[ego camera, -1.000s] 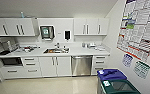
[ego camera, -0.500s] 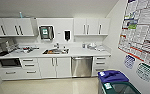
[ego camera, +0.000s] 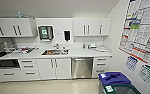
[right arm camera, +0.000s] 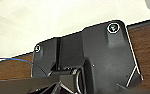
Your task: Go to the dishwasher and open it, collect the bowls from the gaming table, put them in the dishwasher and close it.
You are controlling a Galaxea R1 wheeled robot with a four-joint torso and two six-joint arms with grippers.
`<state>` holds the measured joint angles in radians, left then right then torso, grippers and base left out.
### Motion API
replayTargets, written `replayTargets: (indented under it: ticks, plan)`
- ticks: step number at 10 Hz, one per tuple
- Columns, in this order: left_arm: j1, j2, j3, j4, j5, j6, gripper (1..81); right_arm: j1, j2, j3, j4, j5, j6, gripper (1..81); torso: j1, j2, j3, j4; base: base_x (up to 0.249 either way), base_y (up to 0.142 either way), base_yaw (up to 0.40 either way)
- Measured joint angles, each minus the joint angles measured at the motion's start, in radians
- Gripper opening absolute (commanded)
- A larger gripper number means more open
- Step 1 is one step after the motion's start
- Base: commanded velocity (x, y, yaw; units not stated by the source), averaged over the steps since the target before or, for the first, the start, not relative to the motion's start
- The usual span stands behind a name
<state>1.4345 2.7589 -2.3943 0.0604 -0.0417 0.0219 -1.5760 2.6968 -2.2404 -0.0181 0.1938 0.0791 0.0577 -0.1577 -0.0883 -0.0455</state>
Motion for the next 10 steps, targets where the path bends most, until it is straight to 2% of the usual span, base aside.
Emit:
replayTargets:
  ticks: [10]
  plan:
    - [-0.005, -0.003, -0.002, 0.000, 0.001, 0.000, 81.1, 0.000, 0.016, 0.000, 0.000, -0.002, 0.000, 81.1, -0.001, 0.001, 0.000, 0.000, 0.091, 0.000, 0.000]
